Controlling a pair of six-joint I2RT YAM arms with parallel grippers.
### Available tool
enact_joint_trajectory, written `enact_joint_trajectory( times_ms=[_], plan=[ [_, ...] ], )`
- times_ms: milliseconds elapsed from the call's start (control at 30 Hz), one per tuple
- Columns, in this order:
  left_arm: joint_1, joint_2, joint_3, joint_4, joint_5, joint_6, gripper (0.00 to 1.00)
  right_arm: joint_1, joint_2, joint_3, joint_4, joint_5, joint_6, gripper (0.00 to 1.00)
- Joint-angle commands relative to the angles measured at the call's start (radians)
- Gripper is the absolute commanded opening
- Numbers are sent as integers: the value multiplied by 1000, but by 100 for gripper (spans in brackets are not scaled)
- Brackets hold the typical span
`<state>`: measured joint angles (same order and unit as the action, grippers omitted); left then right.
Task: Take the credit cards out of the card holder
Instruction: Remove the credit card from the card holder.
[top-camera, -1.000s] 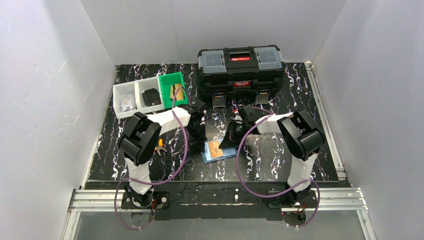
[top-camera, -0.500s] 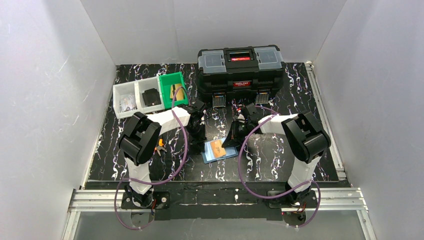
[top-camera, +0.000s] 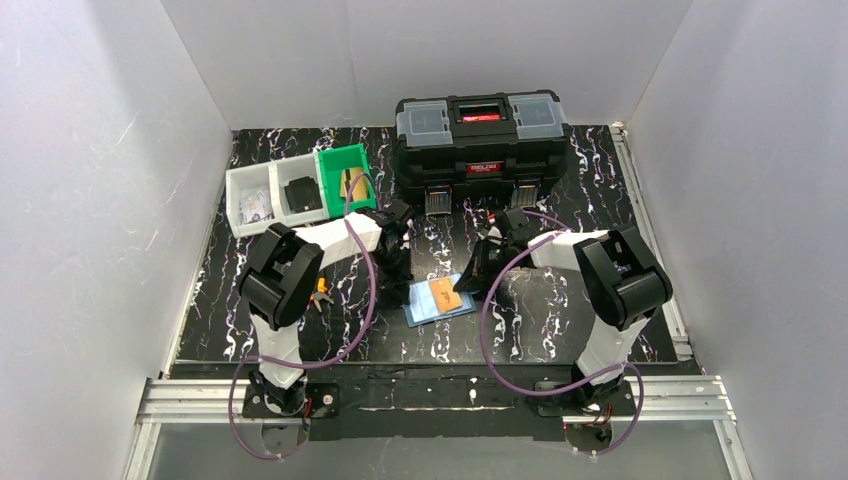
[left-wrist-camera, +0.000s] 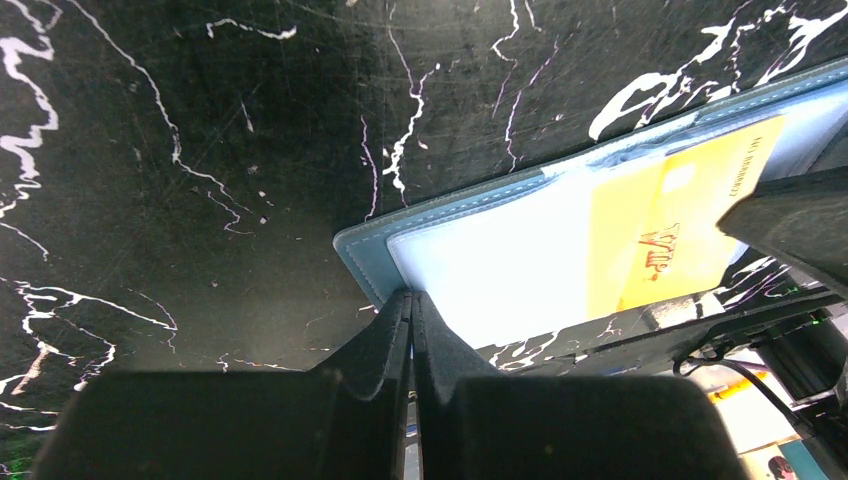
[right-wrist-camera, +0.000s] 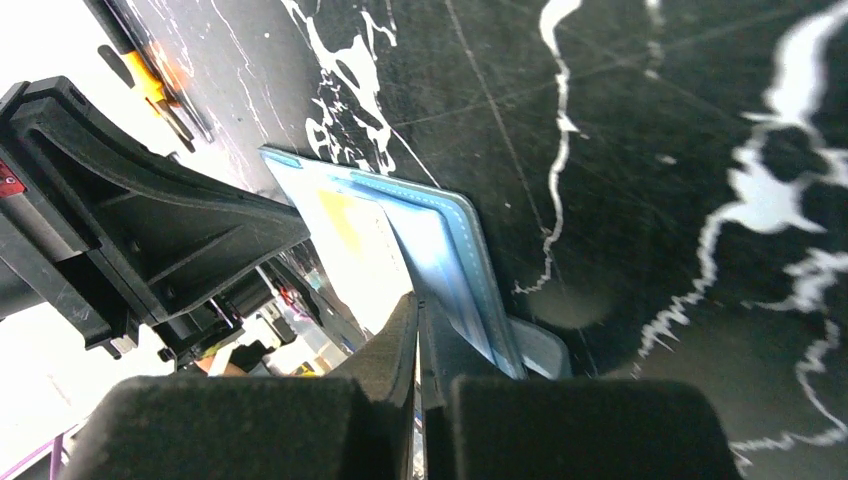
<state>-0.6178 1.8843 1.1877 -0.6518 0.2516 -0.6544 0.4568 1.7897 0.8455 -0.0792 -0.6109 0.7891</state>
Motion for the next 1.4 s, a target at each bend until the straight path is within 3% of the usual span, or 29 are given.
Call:
enact_joint_trajectory(
  times_ms=[0,867,1200,1367],
  plan=[
    [-12,109,-69,-4,-158,38,0,-36,-18,-51,-67,139,-63,3],
    [-12,60,55,-74,-133,65,0,-72,-78,-70,-60,98,-64,1],
    [-12,2,126,-118,-120,69,0,-81,-101,-59,-51,16,-39,1],
    [-10,-78,184,-149,-137,57,42,-81,-105,-46,-49,-10,-25,1]
  ],
)
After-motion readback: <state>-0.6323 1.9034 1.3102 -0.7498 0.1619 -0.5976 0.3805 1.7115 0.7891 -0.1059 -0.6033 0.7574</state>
